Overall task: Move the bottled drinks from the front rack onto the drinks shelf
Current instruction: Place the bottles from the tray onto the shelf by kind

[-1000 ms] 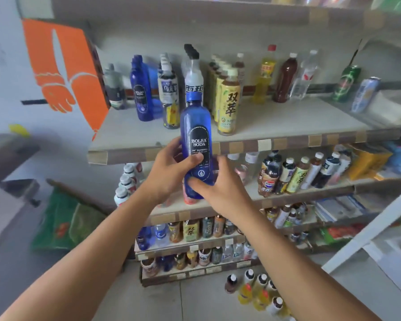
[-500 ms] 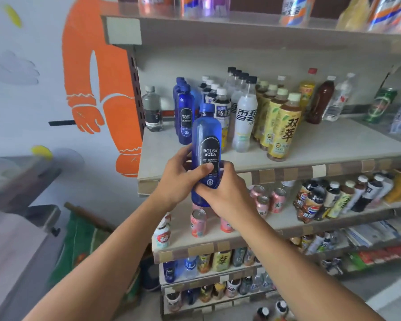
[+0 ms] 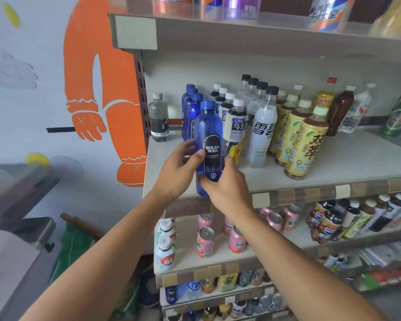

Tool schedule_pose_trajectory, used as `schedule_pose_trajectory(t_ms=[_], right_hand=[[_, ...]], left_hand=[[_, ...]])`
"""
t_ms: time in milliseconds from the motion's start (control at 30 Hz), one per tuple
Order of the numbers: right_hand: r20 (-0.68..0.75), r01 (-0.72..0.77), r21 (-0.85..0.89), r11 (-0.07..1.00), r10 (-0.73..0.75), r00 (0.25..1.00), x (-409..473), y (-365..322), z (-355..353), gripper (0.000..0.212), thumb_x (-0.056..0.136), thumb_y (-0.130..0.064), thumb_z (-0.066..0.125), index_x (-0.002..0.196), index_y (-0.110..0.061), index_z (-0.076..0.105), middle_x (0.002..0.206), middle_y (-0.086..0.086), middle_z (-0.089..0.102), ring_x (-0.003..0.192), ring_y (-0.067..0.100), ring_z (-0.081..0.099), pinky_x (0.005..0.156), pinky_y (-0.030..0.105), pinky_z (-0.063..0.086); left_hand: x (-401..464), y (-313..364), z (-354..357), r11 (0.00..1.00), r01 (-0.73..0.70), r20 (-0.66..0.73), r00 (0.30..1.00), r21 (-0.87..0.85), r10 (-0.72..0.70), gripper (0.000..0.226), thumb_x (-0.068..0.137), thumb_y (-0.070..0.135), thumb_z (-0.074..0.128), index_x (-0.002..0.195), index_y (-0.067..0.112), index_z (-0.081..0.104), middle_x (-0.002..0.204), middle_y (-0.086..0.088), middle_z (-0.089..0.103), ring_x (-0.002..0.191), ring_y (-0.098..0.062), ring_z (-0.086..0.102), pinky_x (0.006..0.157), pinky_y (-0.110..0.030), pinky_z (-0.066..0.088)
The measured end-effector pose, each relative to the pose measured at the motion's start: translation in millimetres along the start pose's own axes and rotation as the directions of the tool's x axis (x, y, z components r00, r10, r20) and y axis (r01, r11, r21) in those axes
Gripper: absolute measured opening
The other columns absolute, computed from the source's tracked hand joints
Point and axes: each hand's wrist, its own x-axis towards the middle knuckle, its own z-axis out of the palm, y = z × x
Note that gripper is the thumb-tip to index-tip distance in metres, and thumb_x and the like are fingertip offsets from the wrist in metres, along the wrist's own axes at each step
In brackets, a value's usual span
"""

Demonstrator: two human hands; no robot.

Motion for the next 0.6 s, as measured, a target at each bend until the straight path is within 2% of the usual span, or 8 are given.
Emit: schedule_pose_trajectory(t_ms=[100,200,300,400,600], right_hand=[[-0.019,0.03,0.029,0.999,-0.029,0.999,25.8,8.6,9.8,0.044,0.08,-0.036,0.073,0.113,-0.022,0.047,0.101,-0.008,0.061,0.095,0.022,0.059,0.071,0.029,0.04],[-0.018,0.049,0.029,0.998,-0.048,0.999,50.1,19.0,21.0,0.05,0.079,-0.037,0.074,0.116,-0.018,0.047,0.114,-0.003,0.065,0.099,0.023,0.061,0.073,0.028,0.044],[-0.008,0.074,0.029,0.997,-0.074,0.997,68.8,30.3,32.0,0.052,0.079,-0.035,0.076,0.116,-0.015,0.046,0.118,0.0,0.065,0.103,0.024,0.061,0.077,0.028,0.045],[0.002,0.078,0.038,0.996,-0.078,0.997,80.0,39.6,40.7,0.054,0.079,-0.035,0.078,0.117,-0.014,0.046,0.117,0.0,0.065,0.104,0.024,0.062,0.078,0.03,0.048],[0.021,0.089,0.011,0.996,-0.09,0.996,94.0,45.6,49.8,0.059,0.078,-0.035,0.08,0.116,-0.013,0.04,0.123,0.005,0.061,0.107,0.027,0.061,0.076,0.032,0.047]], left_hand=[[14.8,-18.1,-2.8,0.963,0.001,-0.16,0.986,0.27,0.044,0.016,0.097,0.024,0.056,0.11,0.016,0.061,0.1,0.007,0.067,0.09,-0.009,0.065,0.074,-0.012,0.045],[27.6,-39.3,-1.0,0.855,0.053,-0.207,0.976,0.515,0.064,0.018,0.094,0.019,0.054,0.108,0.013,0.064,0.095,0.0,0.069,0.088,-0.022,0.063,0.076,-0.032,0.048],[39.5,-54.4,3.1,0.765,0.114,-0.225,0.974,0.634,0.042,0.022,0.094,0.023,0.052,0.112,0.015,0.061,0.103,-0.004,0.068,0.093,-0.028,0.063,0.077,-0.04,0.052],[43.3,-62.1,8.0,0.677,0.122,-0.204,0.978,0.726,0.042,0.024,0.095,0.025,0.049,0.115,0.015,0.059,0.11,-0.004,0.067,0.097,-0.029,0.062,0.076,-0.04,0.051],[46.5,-68.1,11.1,0.575,0.132,-0.166,0.986,0.807,0.006,0.027,0.096,0.03,0.047,0.118,0.018,0.056,0.114,-0.003,0.065,0.103,-0.026,0.061,0.083,-0.04,0.051]])
